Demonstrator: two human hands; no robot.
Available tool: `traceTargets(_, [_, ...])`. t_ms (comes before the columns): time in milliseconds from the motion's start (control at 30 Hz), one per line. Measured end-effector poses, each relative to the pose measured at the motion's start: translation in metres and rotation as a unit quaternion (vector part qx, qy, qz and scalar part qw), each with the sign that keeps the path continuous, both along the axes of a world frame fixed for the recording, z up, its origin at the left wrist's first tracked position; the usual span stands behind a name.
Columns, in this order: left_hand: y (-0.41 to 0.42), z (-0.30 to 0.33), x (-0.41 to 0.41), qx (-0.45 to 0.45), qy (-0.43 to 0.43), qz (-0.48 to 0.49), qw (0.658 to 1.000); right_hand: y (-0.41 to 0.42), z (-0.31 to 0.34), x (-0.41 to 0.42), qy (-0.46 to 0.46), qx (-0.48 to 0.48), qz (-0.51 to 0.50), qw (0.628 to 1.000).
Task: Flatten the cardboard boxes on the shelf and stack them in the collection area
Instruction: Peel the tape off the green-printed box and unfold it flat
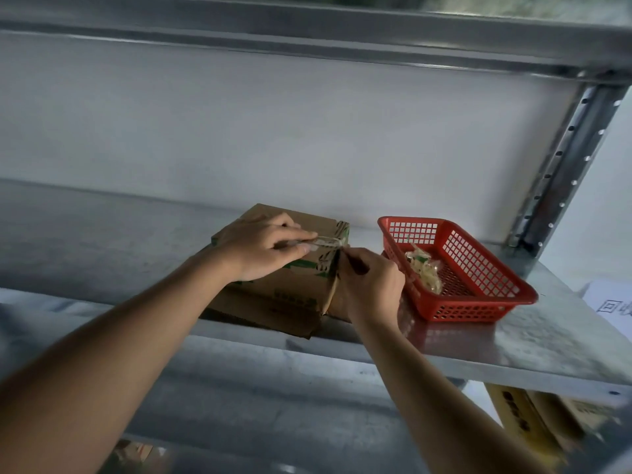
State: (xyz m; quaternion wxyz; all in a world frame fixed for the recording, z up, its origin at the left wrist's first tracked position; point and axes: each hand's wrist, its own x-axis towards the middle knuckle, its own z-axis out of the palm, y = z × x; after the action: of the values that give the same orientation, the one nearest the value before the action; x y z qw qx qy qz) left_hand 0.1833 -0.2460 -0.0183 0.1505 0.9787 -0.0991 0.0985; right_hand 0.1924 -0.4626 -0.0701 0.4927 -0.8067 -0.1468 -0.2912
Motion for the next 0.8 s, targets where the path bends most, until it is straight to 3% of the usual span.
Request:
traceTargets(267, [0.004,0.001,0.002,0.037,-0.002,-0.022,0.999,0.013,0.0,0.0,-0.014,0.013,-0.047,0.999])
traceTargets(667, [0.012,0.002,0.004,0.093,-0.014,-0.049,0.994,-0.008,0.023,0.022,-0.076,-0.22,-0.034,0.972])
traceTargets(800, [0.015,0.0,0.006,0.091,-0.022,-0.054,0.994,-0.006,0.018,0.018,-0.025,-0.106,-0.014,0.994])
